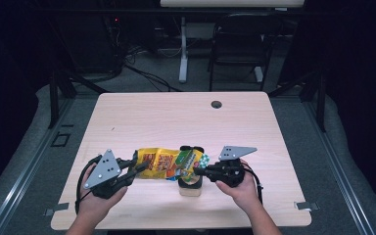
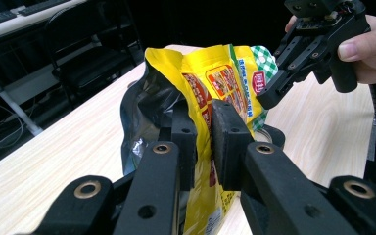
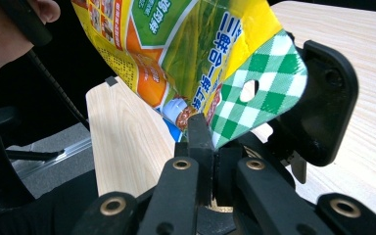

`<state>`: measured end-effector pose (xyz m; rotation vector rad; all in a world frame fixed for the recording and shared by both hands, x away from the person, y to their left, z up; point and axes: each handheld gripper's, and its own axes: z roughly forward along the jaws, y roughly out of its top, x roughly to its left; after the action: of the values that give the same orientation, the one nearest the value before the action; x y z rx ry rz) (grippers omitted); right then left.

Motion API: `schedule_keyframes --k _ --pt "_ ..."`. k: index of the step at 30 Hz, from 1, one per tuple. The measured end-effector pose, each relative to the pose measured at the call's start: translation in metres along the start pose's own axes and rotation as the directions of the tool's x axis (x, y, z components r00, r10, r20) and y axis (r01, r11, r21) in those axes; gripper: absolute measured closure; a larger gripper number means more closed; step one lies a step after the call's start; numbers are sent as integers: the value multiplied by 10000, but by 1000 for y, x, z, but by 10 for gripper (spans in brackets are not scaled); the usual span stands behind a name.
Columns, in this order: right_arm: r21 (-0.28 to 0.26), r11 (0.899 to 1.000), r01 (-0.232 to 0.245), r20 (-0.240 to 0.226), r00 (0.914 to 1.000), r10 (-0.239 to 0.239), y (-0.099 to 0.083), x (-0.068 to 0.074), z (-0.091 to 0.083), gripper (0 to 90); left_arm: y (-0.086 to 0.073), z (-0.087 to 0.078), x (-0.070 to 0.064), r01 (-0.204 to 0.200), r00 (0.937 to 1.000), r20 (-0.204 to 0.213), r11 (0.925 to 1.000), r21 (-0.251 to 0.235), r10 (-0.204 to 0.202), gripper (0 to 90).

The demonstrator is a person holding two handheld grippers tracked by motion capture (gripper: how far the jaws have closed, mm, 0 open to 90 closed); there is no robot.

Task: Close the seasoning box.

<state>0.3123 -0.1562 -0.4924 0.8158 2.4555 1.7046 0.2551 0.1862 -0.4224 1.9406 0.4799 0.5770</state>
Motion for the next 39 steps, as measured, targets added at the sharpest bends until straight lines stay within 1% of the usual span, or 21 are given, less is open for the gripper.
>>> schedule_keyframes --k 5,6,7,8,12,14,19,20,21,22,25,27,30,39 --pt "-9 10000 19 -42 10000 -19 1 0 -2 896 -1 1 2 117 9999 36 9999 -53 -117 811" --pt "-31 10000 48 -29 10000 -49 2 1 -4 896 -2 2 2 200 9998 36 9997 -151 -200 810" --pt "-31 10000 48 -29 10000 -49 2 1 -4 896 -2 2 2 200 9998 36 9997 -151 -200 811" --pt "5 10000 66 -90 9999 -66 3 0 -6 896 -2 3 2 216 9997 111 9997 -149 -214 811" --pt "20 10000 -5 -102 9999 5 2 -1 -9 897 0 5 1 159 9998 144 9998 -145 -157 811" --pt "-6 10000 -20 -118 9999 20 3 -1 -10 897 0 6 1 194 9997 130 9996 -191 -192 810" --pt "-46 10000 25 20 10000 -25 3 -1 -10 897 0 6 2 187 9997 148 9997 -167 -185 810" --pt "-34 10000 23 37 10000 -23 3 -1 -10 897 0 6 1 198 9998 94 9996 -184 -196 811" --pt "-34 10000 24 43 10000 -23 3 -1 -10 897 1 6 1 181 9997 140 9997 -161 -179 811" --pt "-37 10000 22 55 10000 -22 3 -1 -10 897 1 6 0 162 9998 135 9996 -221 -159 811" --pt "3 10000 28 -1 10000 -28 3 -2 -10 897 3 5 0 106 9999 126 9998 -183 -104 810" --pt "-60 9999 -83 -139 9999 82 3 -1 -9 897 4 4 0 105 9999 123 9997 -212 -103 810" --pt "-45 10000 -57 -213 9998 56 3 0 -8 898 5 2 1 58 9999 111 9999 -156 -56 809" --pt "100 9999 -40 -77 10000 40 3 -1 -9 898 2 6 3 236 9996 136 9997 -95 -235 808"
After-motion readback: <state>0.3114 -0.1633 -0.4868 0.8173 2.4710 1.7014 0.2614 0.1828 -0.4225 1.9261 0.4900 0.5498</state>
